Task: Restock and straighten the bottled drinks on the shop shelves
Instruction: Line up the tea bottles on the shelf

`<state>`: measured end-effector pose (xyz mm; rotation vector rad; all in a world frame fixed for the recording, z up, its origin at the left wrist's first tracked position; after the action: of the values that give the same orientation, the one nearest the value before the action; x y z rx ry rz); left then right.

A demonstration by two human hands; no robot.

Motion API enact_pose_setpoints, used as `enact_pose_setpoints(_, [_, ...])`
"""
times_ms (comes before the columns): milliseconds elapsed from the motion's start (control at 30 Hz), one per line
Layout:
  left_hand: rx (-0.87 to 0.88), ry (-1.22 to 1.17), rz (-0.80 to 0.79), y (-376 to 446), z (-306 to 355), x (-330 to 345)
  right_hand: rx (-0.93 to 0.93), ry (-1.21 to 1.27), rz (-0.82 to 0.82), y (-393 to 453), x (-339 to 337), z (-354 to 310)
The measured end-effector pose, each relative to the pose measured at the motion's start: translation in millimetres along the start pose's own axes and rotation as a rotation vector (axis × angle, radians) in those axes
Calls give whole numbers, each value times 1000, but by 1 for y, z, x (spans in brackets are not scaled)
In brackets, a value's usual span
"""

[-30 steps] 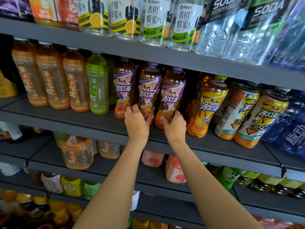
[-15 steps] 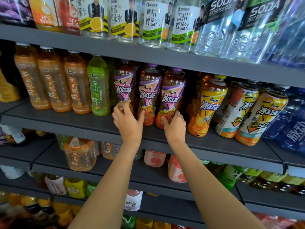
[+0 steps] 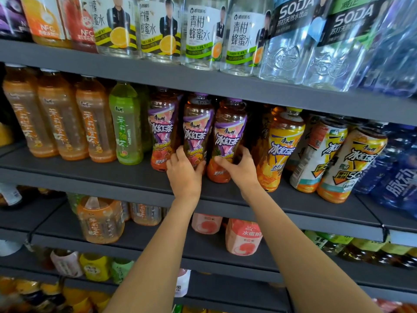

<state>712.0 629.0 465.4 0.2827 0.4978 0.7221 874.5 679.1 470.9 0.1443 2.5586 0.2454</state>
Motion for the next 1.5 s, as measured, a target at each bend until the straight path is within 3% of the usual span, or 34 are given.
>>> enact_pose_setpoints(133, [-9, -3, 47, 1, 0, 1, -60, 18, -3, 3, 5, -9])
enact_pose_setpoints(200, [-8, 8, 54, 0, 1, -1, -40, 171, -34, -2, 8, -5])
enact_pose_setpoints(333, [213, -131, 229, -21, 23, -20, 40, 478, -62, -3, 13, 5])
enact_pose_setpoints(400, [317, -136, 138, -33, 37, -8, 62, 651, -73, 0, 12, 3])
enact_pose_setpoints(467, [304, -76, -36, -38, 40, 17, 92, 787, -56, 7, 9, 5])
enact_pose_setpoints(567, [242, 8, -138, -37, 38, 38, 153, 716, 39, 23, 2, 12])
enact_pose_setpoints(800, [118, 78, -156, -25, 34, 34, 260, 590, -130, 48, 15, 16])
enact_pose_setpoints(900, [96, 47, -175, -24, 27, 27, 158, 330, -200, 52, 20, 9])
enact_pose_setpoints(1000, [81, 14, -161, -27, 24, 20, 105, 35, -80, 54, 15, 5])
enact_pose_setpoints(1200, [92, -26, -196, -26, 23, 16, 79, 65, 52, 42, 4, 11])
enact_pose_setpoints(1500, [88, -8, -254, -24, 21, 18, 122, 82, -13, 39, 6, 13])
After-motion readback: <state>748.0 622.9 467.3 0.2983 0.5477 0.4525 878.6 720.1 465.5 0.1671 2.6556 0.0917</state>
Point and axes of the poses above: each hand's wrist, its own y-axis towards the middle knuckle, its own x-axis out of the palm, z = x × y, the point moved 8 cm from there along y, towards the middle knuckle, and after that the axes turned 10 degrees about -y, right-handed, at the moved point
